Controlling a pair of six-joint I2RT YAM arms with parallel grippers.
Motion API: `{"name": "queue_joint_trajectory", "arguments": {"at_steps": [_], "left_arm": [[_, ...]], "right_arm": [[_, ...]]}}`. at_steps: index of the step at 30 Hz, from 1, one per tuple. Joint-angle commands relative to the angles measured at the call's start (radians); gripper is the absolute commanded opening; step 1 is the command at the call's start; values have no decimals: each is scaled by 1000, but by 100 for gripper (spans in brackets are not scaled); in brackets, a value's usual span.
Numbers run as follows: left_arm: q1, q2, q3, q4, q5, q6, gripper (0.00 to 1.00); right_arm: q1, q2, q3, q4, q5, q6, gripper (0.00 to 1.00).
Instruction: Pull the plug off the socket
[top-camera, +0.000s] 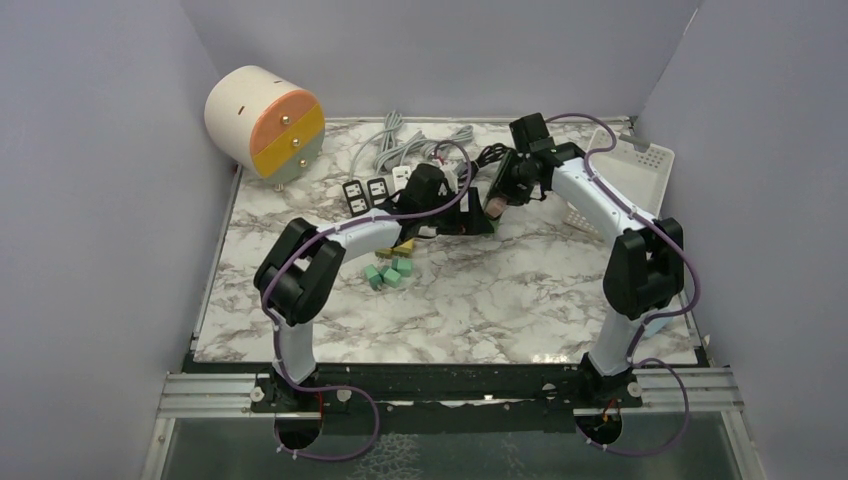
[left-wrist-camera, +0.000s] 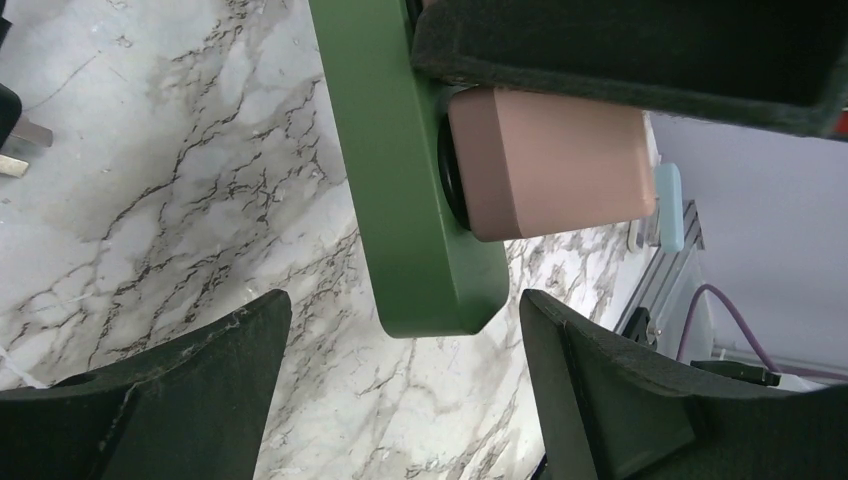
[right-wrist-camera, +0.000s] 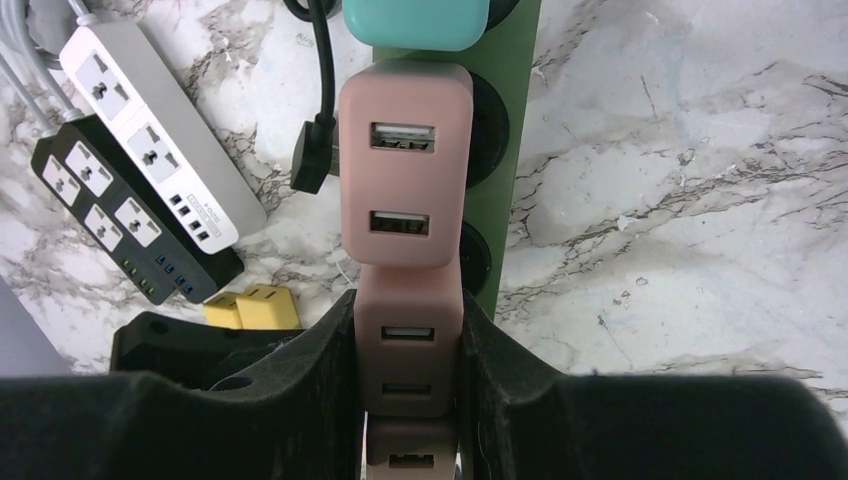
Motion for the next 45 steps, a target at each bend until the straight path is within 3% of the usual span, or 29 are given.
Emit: {"name": "queue_joint_trajectory", "arguments": {"at_steps": [1,3,4,6,7,8,15,20,25,27,32,35,37,42,45], "left_arm": [[-14,24,48,54,40,-8,87],[-16,39,51,67,40,-16,85],[-16,48,49,79,44,-24,79],[-16,58,36,119,45,-50,43],[-16,58,23,150,44,-63,13],[-16,58,17,162,30,-74,0],[-14,50,31,145,-30,-59,0],[-10,68,59,93,-57,-61,0],[9,100,74,76,-49,-104,0],[14,105,72,91,-42,-116,0],[23,105,83,92,-40,-113,0],[33,102,85,93,-40,-110,0],[39,100,85,91,-41,-107,0],[45,98,81,93,-40,-102,0],[51,95,77,101,-38,-102,0]], "right_arm": [[4,-74,47,87,-55,-5,1],[4,-80,45,91,-73,-1,1],[4,-83,44,93,-81,-1,1],[4,-86,40,100,-104,1,1],[4,-89,38,102,-113,1,1],[4,-90,36,103,-121,0,1],[4,-95,30,99,-134,-65,1],[4,-123,36,112,-168,-219,1],[22,-147,70,22,61,-302,1],[22,-195,3,102,65,-310,1],[20,-274,-128,305,-333,-337,1],[20,-285,-170,362,-432,-299,1],[21,-277,-159,336,-366,-279,1],[30,-254,-94,192,-21,-274,1],[29,-291,-151,278,-68,-299,1]]}}
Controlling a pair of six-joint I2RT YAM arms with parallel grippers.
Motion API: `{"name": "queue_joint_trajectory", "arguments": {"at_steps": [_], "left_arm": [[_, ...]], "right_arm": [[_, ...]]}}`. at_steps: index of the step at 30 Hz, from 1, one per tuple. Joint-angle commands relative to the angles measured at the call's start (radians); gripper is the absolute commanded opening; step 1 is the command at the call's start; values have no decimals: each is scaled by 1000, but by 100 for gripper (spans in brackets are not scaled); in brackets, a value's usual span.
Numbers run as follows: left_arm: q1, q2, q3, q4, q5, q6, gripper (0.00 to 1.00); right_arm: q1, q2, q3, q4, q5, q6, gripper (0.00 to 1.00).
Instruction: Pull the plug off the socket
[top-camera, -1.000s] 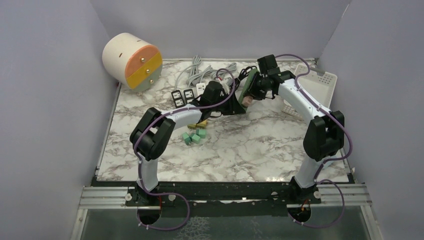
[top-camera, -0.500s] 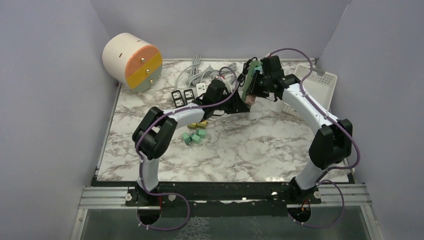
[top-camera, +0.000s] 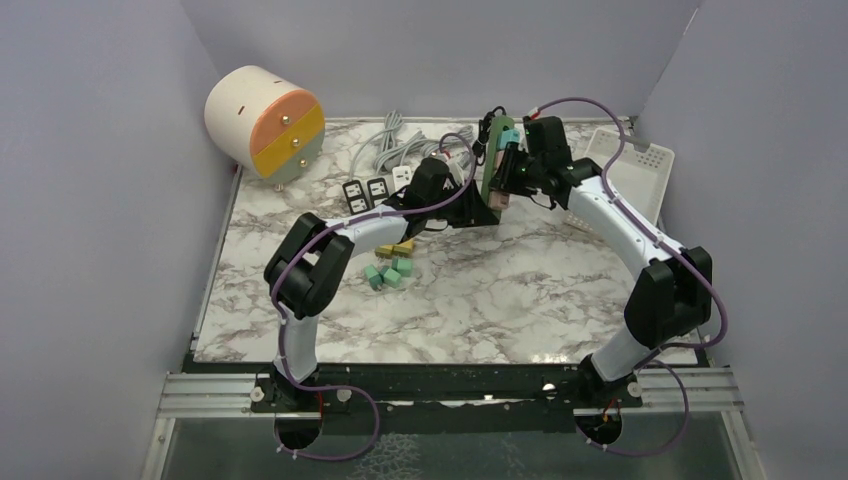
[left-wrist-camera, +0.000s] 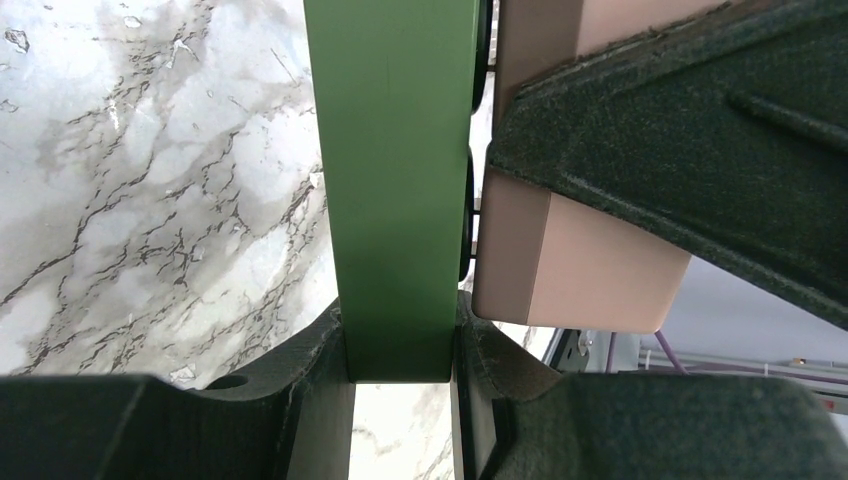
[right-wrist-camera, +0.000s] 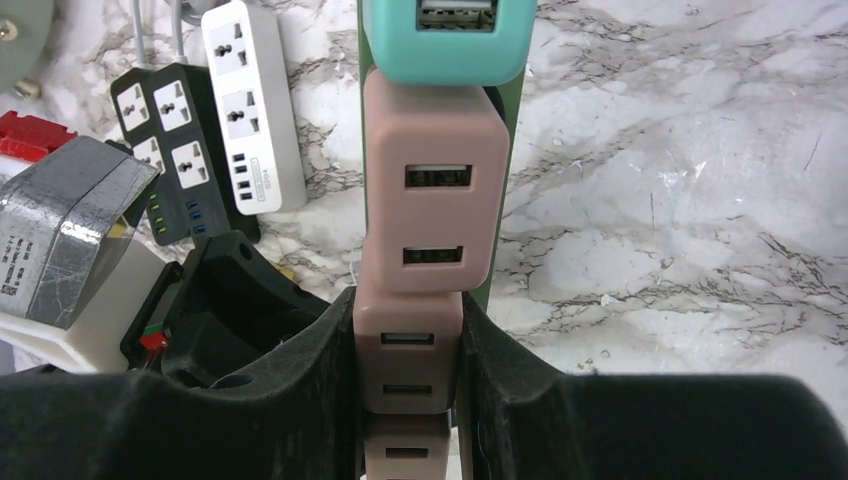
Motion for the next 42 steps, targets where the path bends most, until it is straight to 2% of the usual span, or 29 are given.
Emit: {"name": "queue_joint_trajectory", "arguments": {"at_steps": [1,5,8,11,14,15,17,19,24,26,29,31,38,40,42], "left_arm": [[48,20,8,1,-99,17,0],[59,19,8,4,-95,15,0],[64,14,8,4,-91,19,0],[65,11,16,-17,-100,35,0],[65,6,22,-33,-110,48,0],[65,5,24,-35,-113,50,0],[65,6,26,-37,-114,53,0],[67,8,28,-37,-114,53,0],[74,8,28,-38,-110,52,0],[79,5,28,-41,-108,56,0],[84,1,28,-43,-106,60,0],[85,-2,25,-46,-106,61,0],[89,-6,24,-47,-106,63,0],[91,-5,28,-50,-105,66,0],[95,-5,33,-52,-101,70,0]], "right_arm": [[15,-108,-27,99,-104,-35,1],[10,-162,-178,350,-465,-38,1],[10,-147,-193,411,-559,-26,1],[18,-110,-116,301,-413,-66,1],[82,-77,-7,126,-36,-142,1],[96,-72,12,93,36,-155,1],[100,-84,-1,84,68,-159,1],[91,-123,-61,170,-48,-181,1],[33,-191,-208,427,-642,-166,1],[33,-182,-221,477,-766,-155,1],[33,-159,-206,482,-844,-170,1],[32,-149,-182,447,-805,-194,1],[39,-172,-97,239,-317,-288,1],[38,-200,-115,229,-263,-281,1],[35,-232,-150,230,-279,-278,1]]}}
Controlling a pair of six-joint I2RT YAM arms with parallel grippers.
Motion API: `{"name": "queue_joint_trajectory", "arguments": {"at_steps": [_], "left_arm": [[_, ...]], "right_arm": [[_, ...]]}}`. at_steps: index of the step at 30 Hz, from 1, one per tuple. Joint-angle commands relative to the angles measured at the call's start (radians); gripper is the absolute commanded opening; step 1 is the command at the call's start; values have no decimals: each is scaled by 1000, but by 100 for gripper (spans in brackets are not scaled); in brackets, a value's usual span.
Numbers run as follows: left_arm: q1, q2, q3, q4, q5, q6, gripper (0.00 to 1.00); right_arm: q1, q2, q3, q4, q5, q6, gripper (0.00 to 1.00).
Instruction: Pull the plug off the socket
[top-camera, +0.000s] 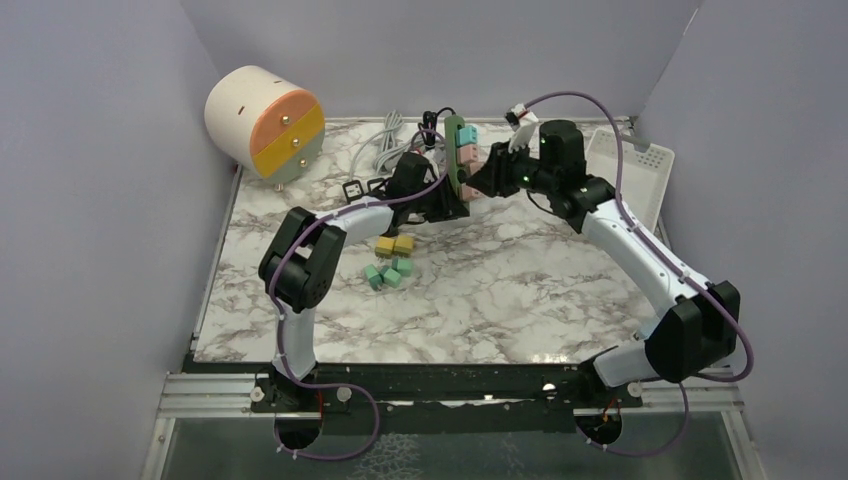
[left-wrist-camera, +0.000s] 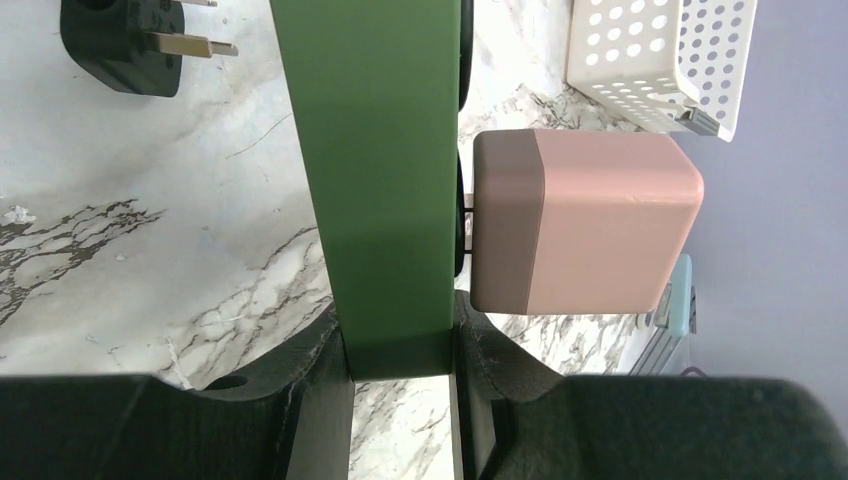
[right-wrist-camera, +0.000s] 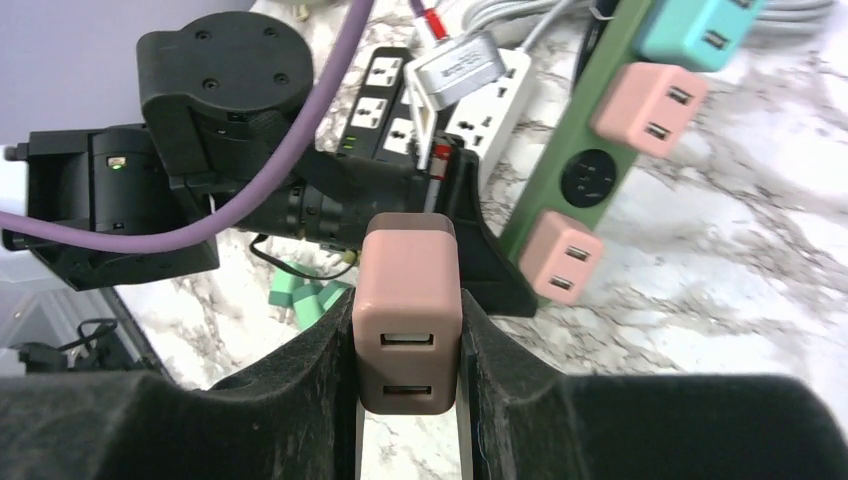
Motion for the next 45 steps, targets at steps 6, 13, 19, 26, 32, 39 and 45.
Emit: {"name": "queue_joint_trajectory", "arguments": {"at_steps": [6,13,19,26,32,39,45], "left_arm": [[19,-26,52,66,10,78,0],[46,-55,102,-15,47,191,0],[82,-75,100,-42,65,225,0],[128,-87,111,-82,116,256,0],[143,-99,103,-89,122,264,0],[145,-92,98,-83,119,263,0],[146,-91,85,-63,106,254,0]], "right_arm": [[-18,-155,-223,-52,-67,31,1],[-16,-101,-300,-227,-218,-80,1],[7,68,-222,-277,-247,-138,3],[131,350,-50,-367,-257,-238,13],[132,470,28,-356,-275,-226,25],[132,365,20,-313,-117,-187,86],[113,166,4,-180,24,-95,89]]}}
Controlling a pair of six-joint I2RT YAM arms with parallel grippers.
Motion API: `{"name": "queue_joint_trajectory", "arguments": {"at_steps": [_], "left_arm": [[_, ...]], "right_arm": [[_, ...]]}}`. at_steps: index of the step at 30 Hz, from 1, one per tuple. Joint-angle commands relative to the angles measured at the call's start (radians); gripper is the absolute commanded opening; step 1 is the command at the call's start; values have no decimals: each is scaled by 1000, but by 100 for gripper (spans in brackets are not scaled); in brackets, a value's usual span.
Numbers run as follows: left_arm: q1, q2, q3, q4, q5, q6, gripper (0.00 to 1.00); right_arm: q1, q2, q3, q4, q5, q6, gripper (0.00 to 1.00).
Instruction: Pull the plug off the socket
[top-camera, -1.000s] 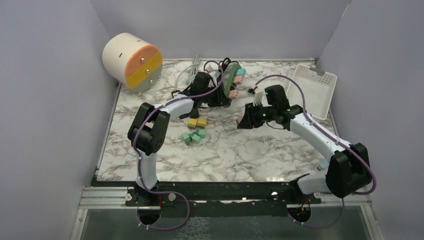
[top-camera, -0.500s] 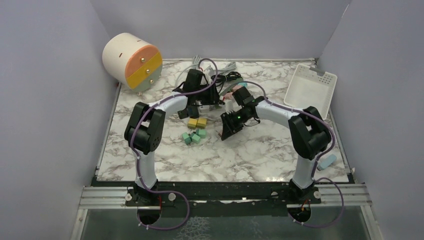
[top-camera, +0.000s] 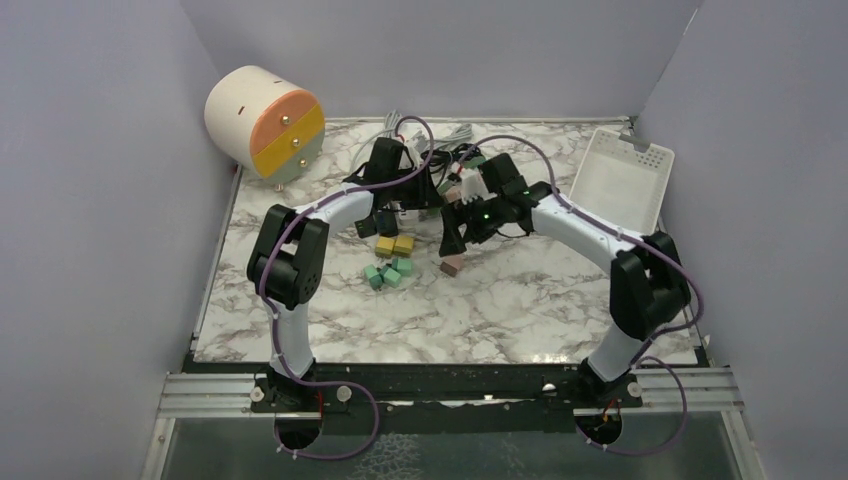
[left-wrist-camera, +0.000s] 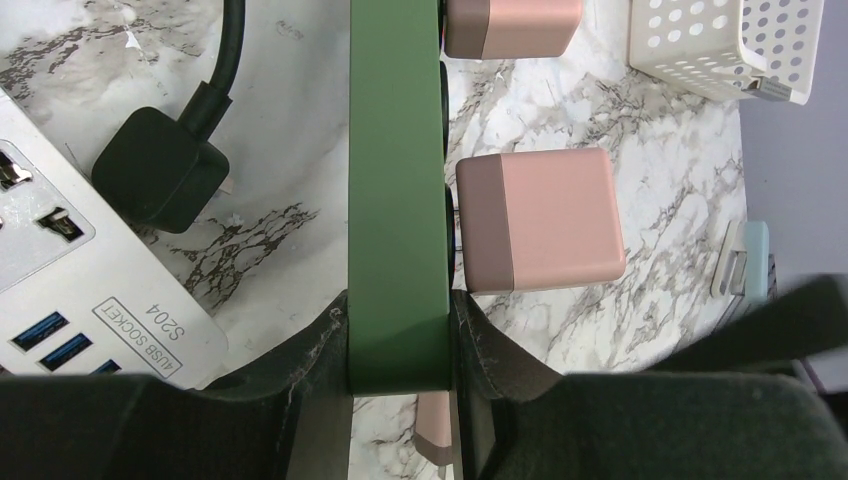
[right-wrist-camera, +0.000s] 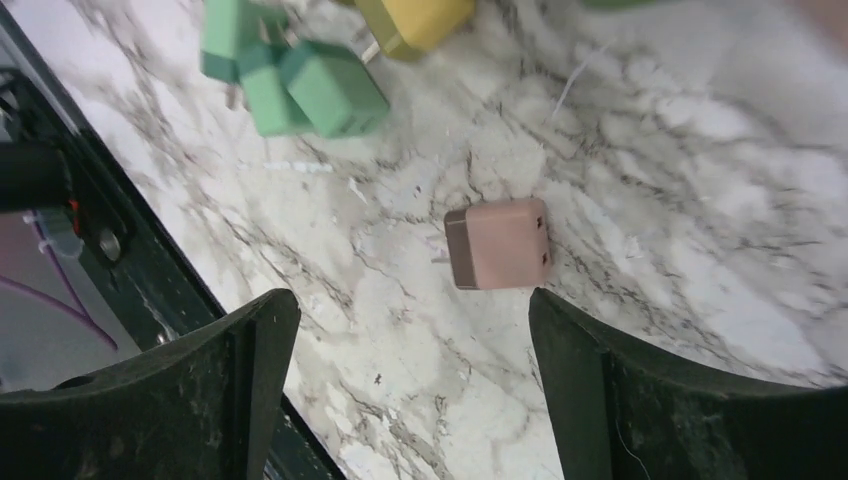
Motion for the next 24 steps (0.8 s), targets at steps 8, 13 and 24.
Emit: {"name": "queue_joint_trajectory", "arguments": {"at_steps": [8,13,24], "left_arm": [[7,-106,-50,182,-37,-25,0],[4,-144,-107,234,-97,-33,0],[-16,-166,-139,288,-111,-24,0]], "right_arm": [[-110,-190,-37,310,261,388,82],[-147,-105,-12,313,164,617,88],[-149,-15,-37,460,58,894,81]]}}
